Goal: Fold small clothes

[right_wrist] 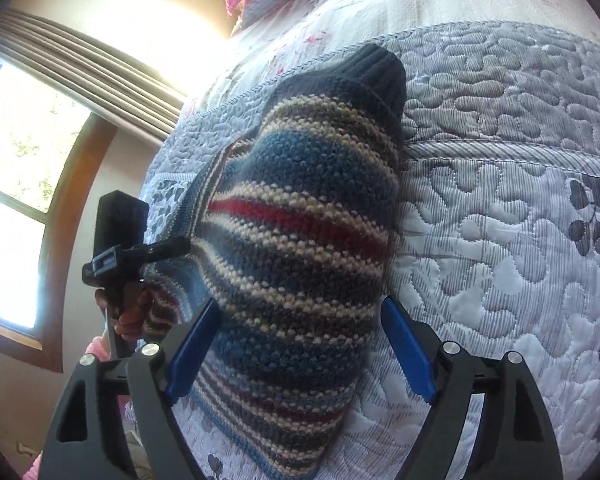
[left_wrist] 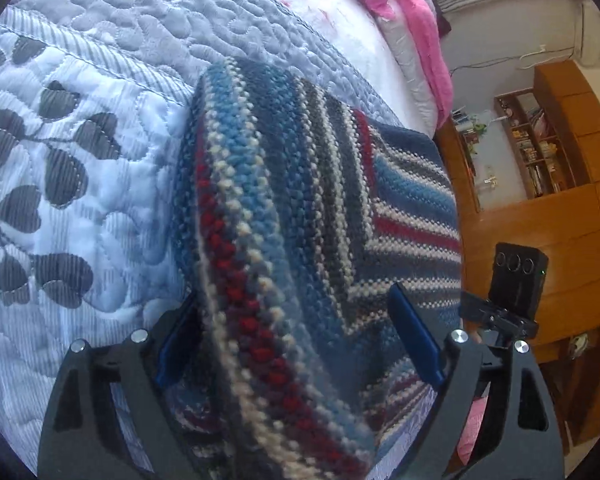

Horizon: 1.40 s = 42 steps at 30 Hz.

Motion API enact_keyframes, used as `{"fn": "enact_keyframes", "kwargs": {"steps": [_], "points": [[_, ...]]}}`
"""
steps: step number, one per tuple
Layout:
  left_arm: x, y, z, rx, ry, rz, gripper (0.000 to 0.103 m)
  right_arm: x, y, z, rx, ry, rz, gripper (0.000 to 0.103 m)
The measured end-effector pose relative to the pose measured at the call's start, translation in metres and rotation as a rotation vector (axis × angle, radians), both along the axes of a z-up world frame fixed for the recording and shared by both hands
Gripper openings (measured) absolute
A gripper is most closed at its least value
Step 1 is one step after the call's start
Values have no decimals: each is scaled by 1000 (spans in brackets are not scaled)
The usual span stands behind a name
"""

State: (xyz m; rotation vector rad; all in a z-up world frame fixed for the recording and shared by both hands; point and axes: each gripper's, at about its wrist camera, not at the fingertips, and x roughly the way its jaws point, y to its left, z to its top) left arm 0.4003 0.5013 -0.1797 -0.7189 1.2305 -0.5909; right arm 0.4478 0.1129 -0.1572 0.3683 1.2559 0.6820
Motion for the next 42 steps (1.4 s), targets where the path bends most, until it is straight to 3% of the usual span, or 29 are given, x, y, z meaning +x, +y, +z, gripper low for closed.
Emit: {"fn": "enact_keyframes", "kwargs": {"steps": [3,5,6,9,11,16,19,24,28,31,33,37,42], "points": [[-5,-7,0,-7,-14,-12,83,11,8,-20,65,74,-8,88],[-10,-13,0,58,-12,-13,56,14,13,-31,101,110,-29,81],[-12,-17,0,90,-19,-12,52,12,15,-30,99,96,-33,75],[-19,-17,4,76,-37,18,38,4,14,-16,120,60,-20,60],[-27,-19,10,46,-50,43,34,-4,11,-3,127,46,-7,58],[-55,-52,39,-23,-97,35,33,-30,-19,34,145,8,19,58],[-72,-81,59,-90,-107,12,33,-51,-55,54,133,-7,20,58],[-99,-153,94,-119,-164,-72,33,-85,-129,69,126,-10,-17,58],[-111,-216,92,-42,-192,-129,33,-99,-180,55,113,21,-70,58],[-111,-245,65,-12,-131,-145,33,-104,-201,27,95,70,-109,59],[-112,-249,43,19,-101,-132,33,-106,-208,3,95,107,-136,59],[-116,-240,17,-7,-96,-101,36,-109,-212,-25,157,113,-163,62],[-122,-252,23,90,-160,-78,43,-111,-204,-31,140,103,-169,70]]}}
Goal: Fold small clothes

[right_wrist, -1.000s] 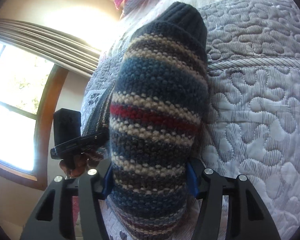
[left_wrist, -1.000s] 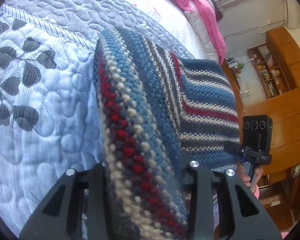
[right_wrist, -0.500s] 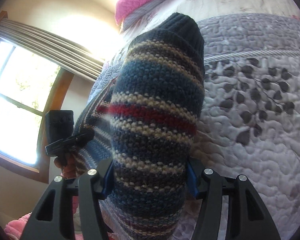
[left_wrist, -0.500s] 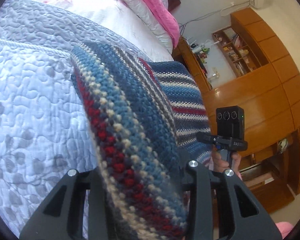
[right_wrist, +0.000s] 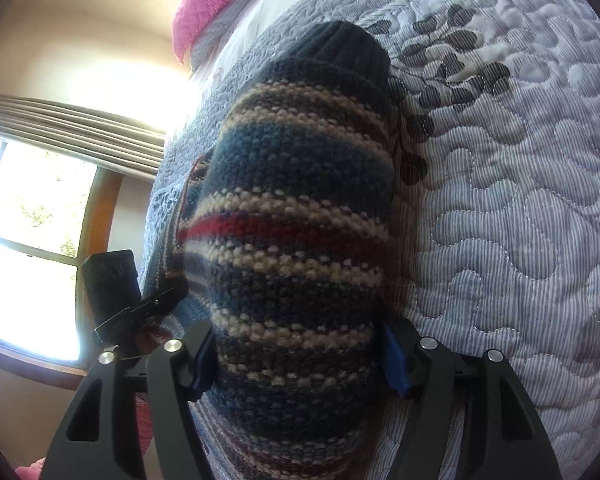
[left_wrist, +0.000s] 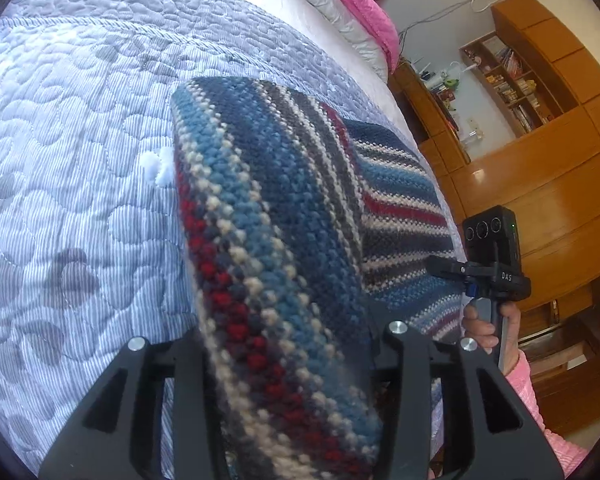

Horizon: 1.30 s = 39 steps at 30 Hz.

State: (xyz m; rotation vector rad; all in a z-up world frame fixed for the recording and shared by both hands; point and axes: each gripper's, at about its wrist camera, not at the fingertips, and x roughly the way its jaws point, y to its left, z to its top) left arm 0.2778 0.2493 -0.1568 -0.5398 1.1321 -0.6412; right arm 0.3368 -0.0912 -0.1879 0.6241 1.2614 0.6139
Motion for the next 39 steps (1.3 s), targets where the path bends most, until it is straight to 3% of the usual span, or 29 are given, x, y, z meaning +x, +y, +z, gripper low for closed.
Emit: {"fn": "enact_keyframes", "kwargs": {"steps": [2,3,8,12,16,17,21,28,30,33,34,37,39], "points": [[-5,10,5,42,3,31,55,-4,5,11,-43,-24,-11,80],[-10,14,9,61,-3,49,55,-11,6,18,-69,-40,-15,84],[-53,21,40,195,-108,82,56,-61,3,39,-109,-81,5,84],[-86,21,48,220,-128,98,57,-95,6,31,-130,-58,7,83],[-100,14,39,249,-110,102,57,-117,6,10,-77,-16,-5,71],[-100,12,35,274,-104,104,57,-119,7,7,-69,-12,-3,57],[-103,18,21,304,-69,118,59,-125,5,11,-58,-7,-34,29],[-107,27,8,332,-65,127,63,-130,3,9,-174,-23,-51,27],[-109,24,11,352,-70,136,64,-131,8,13,-191,-32,-61,29],[-117,20,22,403,-71,163,68,-139,20,26,-258,-77,-66,43],[-124,15,27,424,-74,169,69,-143,22,31,-296,-90,-72,55],[-138,14,41,484,-66,194,71,-157,29,46,-418,-139,-88,67],[-150,16,49,504,-53,210,72,-169,34,56,-488,-172,-103,82]]}}
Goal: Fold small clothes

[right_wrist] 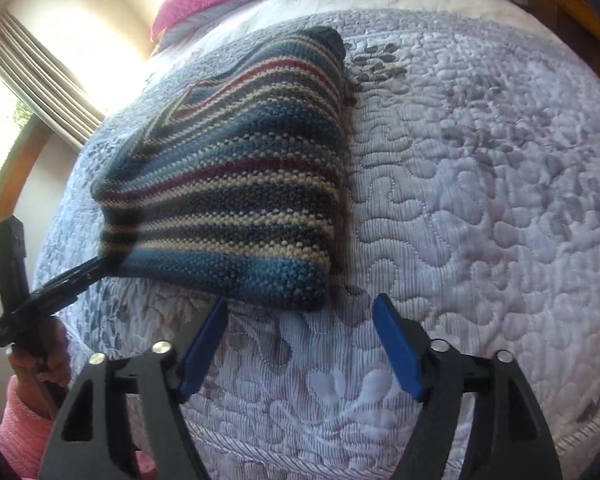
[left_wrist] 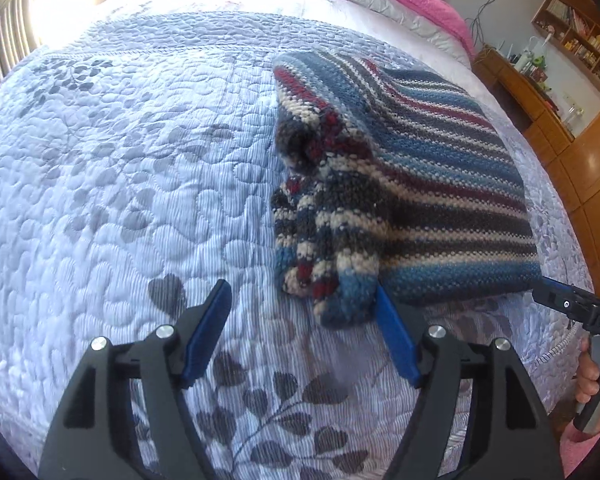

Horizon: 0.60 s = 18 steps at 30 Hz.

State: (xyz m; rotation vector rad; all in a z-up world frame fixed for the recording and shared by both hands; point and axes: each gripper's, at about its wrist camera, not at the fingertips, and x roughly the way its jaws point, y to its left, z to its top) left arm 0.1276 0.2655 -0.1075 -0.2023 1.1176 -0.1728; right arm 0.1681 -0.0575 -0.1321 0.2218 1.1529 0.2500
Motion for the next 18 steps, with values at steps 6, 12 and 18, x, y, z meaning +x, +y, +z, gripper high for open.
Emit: {"fn": "enact_keyframes", "kwargs": {"steps": [6,12,18], "points": [[-38,0,29,60,-26,37,76,-32,16,22,-106,-59,-6,95],[-67,-3,56,93,-65,62,82,-61,29,45,-162,-115,-16,99],[-92,-3,75,120,-86,79,87,-90,39,66,-235,-166,-42,99]]}}
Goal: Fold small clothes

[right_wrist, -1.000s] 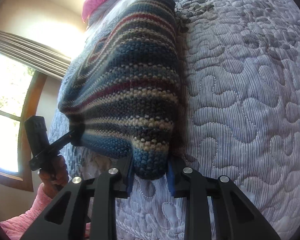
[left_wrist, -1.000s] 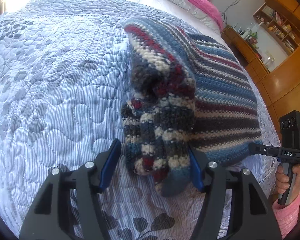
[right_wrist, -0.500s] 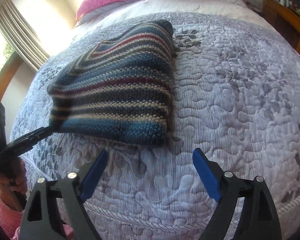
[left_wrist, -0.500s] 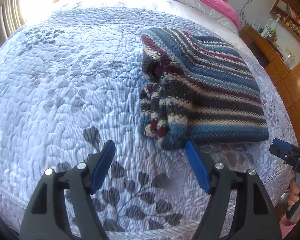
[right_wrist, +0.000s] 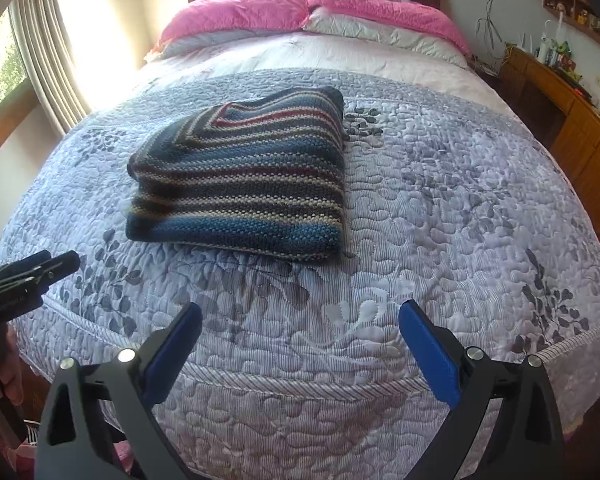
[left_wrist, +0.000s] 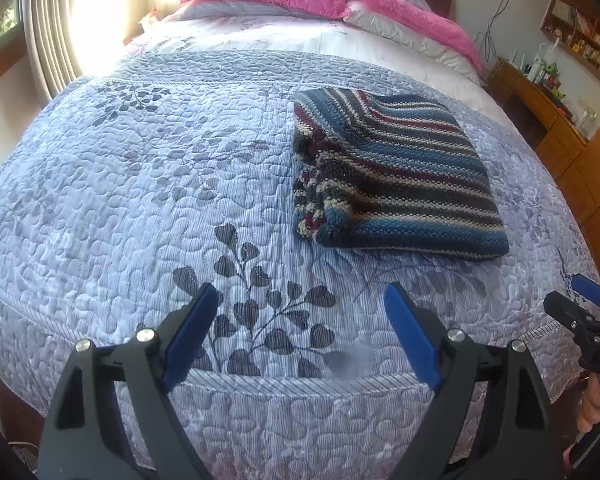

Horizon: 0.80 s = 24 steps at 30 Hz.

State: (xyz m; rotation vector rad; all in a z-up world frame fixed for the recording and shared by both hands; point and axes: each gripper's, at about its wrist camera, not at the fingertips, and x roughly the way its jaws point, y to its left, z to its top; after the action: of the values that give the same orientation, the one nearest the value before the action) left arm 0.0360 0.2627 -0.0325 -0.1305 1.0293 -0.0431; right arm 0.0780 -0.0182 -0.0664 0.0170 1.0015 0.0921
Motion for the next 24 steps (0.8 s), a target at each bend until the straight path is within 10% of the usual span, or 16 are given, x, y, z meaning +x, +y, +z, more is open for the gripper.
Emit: {"fn": "enact_keyframes", "kwargs": {"steps": [24], "points": [[-56,-10,25,94,-73,18,89,-55,3,27,-4,-65,-28,99]]}}
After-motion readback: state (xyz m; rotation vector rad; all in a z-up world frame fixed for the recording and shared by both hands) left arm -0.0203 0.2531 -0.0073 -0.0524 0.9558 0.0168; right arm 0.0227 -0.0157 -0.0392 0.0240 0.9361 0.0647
